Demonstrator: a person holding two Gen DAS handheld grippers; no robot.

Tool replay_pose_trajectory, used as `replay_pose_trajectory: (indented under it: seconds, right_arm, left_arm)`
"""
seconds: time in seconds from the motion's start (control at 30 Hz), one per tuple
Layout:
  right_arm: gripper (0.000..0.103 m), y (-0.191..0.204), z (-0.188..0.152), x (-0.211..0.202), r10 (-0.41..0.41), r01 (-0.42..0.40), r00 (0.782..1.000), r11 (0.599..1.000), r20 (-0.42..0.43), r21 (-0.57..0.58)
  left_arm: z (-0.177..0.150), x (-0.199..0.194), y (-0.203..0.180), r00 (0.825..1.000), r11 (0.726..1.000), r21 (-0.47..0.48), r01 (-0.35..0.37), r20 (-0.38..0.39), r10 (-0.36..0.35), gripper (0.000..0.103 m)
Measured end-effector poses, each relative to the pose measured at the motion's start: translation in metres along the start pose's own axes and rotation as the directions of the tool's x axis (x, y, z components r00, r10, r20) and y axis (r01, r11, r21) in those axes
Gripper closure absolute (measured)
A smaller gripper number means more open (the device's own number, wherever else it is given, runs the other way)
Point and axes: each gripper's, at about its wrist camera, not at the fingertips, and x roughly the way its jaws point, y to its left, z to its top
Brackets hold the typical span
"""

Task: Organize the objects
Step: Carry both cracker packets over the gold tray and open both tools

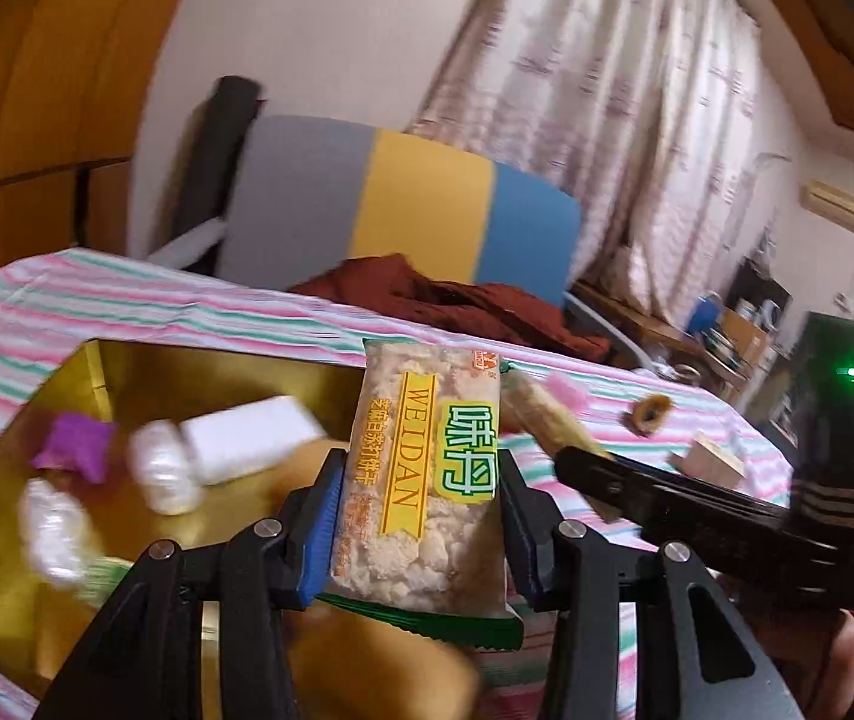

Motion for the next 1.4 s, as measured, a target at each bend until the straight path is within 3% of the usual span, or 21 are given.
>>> replay_pose_trajectory:
  seconds: [0.3,0.4,0.47,0.57,0.83,1.13,1.4]
  right_arm:
    - [0.054,0.078,0.012,0.044,0.132,-0.137,0.988,0.989,-0.084,-0.063]
    - [0.043,0.092,0.012,0.056,0.145,-0.153,0.983,0.986,-0.109,-0.067]
    - [0.027,0.095,0.012,0.057,0.152,-0.157,0.984,0.986,-0.094,-0.055]
    - [0.026,0.097,0.008,0.054,0.157,-0.162,0.984,0.985,-0.086,-0.061]
    - [0.024,0.084,0.002,0.045,0.151,-0.152,0.985,0.988,-0.085,0.0]
    - [0.022,0.071,-0.002,0.035,0.148,-0.147,0.986,0.989,-0.071,0.03]
    - [0.021,0.056,-0.003,0.026,0.13,-0.128,0.99,0.99,-0.049,0.052]
  left_arm:
    - [0.016,0.004,0.086,0.988,0.981,-0.12,-0.15,-0.051,0.145,0.056]
    - [0.012,0.012,0.107,0.982,0.972,-0.159,-0.173,-0.098,0.159,0.056]
    - [0.007,0.014,0.12,0.979,0.964,-0.193,-0.185,-0.119,0.164,0.056]
    - [0.001,0.016,0.13,0.975,0.955,-0.219,-0.202,-0.14,0.174,0.056]
    - [0.001,0.013,0.133,0.971,0.947,-0.226,-0.227,-0.126,0.203,0.051]
    - [0.006,-0.007,0.136,0.956,0.912,-0.288,-0.293,-0.082,0.281,0.046]
    - [0.009,-0.008,0.104,0.969,0.942,-0.23,-0.246,-0.065,0.237,0.044]
